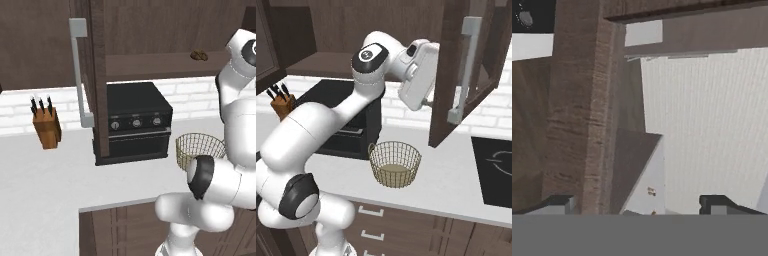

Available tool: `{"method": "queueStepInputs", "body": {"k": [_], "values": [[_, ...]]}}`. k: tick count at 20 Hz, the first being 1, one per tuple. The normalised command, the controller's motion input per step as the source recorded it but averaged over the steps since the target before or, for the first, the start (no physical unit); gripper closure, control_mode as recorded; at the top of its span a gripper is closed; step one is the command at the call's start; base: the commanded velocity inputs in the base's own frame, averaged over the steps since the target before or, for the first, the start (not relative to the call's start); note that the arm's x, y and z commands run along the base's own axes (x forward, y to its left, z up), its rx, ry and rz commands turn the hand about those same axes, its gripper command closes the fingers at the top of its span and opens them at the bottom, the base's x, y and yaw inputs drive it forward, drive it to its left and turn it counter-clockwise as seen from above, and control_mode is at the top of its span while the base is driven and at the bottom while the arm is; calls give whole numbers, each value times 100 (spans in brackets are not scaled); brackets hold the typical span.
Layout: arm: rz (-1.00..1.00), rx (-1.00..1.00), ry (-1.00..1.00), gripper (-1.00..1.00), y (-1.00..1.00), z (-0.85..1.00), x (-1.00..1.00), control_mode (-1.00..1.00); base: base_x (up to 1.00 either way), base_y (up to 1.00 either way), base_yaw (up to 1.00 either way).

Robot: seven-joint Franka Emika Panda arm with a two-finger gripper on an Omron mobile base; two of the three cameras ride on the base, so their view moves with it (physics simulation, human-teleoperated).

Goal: Open the cabinet, pick up the bread from the cabinet and place it in the basket. Then move the basket to the dining counter.

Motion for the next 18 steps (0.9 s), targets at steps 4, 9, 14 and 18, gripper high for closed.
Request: {"method": "queueStepInputs", "body": {"k": [4,9,14,18], "values": [[0,0,-6,-100,-100,-2,-64,-100,0,0,0],[5,2,0,-100,-93,-3,-22,-100,0,0,0],[1,6,-2,-100,44,-11,-3,-100,0,0,0],[0,0,-17,-100,100,-27,-2,-100,0,0,0]]}}
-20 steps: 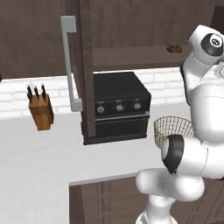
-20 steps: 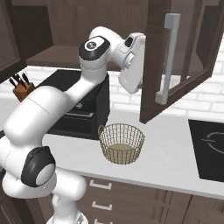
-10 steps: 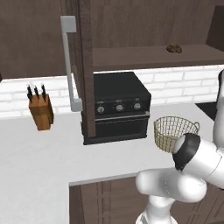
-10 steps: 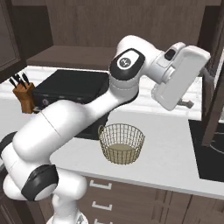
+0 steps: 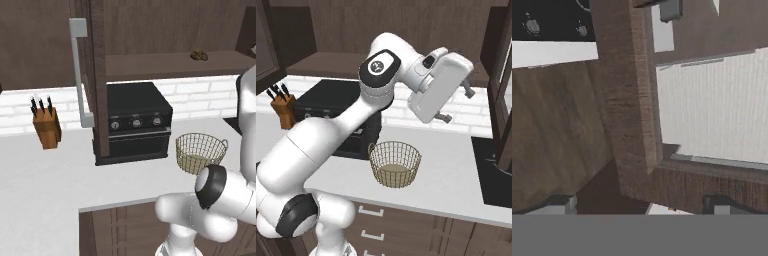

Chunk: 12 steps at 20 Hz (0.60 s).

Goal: Open the cabinet, pick up the bread from the cabinet and place it in the basket. Then move the basket to the dining counter.

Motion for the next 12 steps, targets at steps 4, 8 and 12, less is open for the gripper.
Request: {"method": "queueStepInputs", "body": {"k": [4,8,12], "values": [[3,15,-3,-100,100,-79,13,-100,0,0,0],[20,57,10,-100,56,-95,10,-100,0,0,0],[8,49,-23,-100,79,-36,17,-100,0,0,0]]}}
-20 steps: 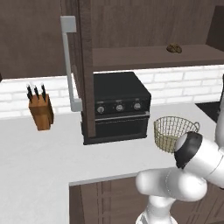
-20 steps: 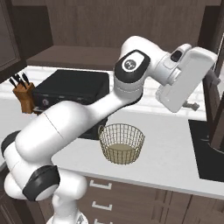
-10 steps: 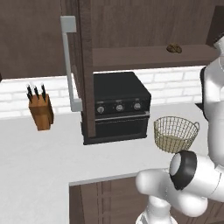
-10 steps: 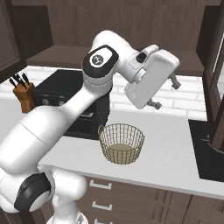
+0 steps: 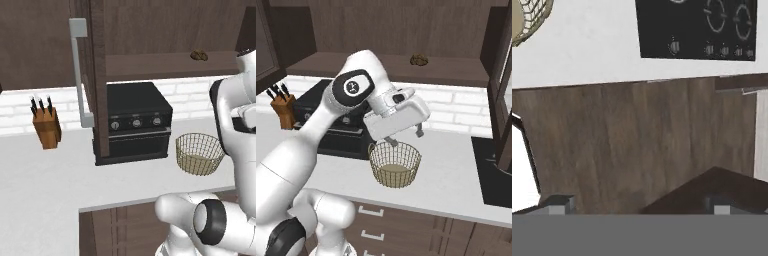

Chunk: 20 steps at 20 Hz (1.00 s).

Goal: Open the cabinet, pick up the bread from the cabinet and place it in the basket. Then move the basket to the dining counter.

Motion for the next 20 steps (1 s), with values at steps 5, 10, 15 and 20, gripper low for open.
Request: {"method": "queueStepInputs", "body": {"k": [5,10,15,20], "values": [[7,35,-49,-100,91,-19,38,-100,0,0,0],[4,15,-65,-100,34,-3,34,-100,0,0,0],[0,1,-51,-100,33,35,41,-100,0,0,0],[4,0,-9,-100,26,87,9,-100,0,0,0]]}}
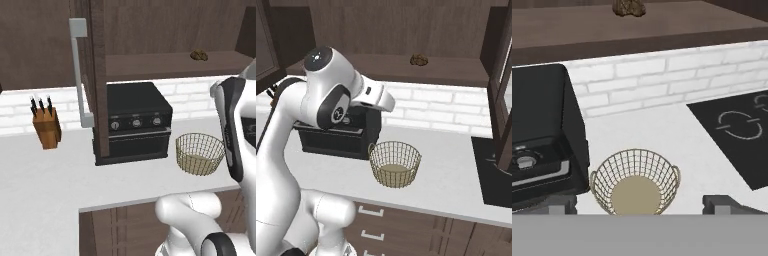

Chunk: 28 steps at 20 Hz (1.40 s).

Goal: Open the cabinet, pick up the bread from the cabinet and place it in the basket. Then move the basket to the dining counter.

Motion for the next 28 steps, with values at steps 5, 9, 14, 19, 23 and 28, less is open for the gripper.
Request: {"method": "queueStepInputs", "body": {"k": [5,9,14,19,23,28], "values": [[5,-4,-8,-100,8,76,7,-100,0,0,0],[8,-2,-5,-100,0,-19,44,-100,0,0,0],[6,-6,-16,-100,0,0,19,-100,0,0,0],[0,-10,-10,-100,0,5,1,-100,0,0,0],[0,0,4,-100,0,6,2,-100,0,0,0],[0,1,1,-100,-6,0,28,-100,0,0,0]]}}
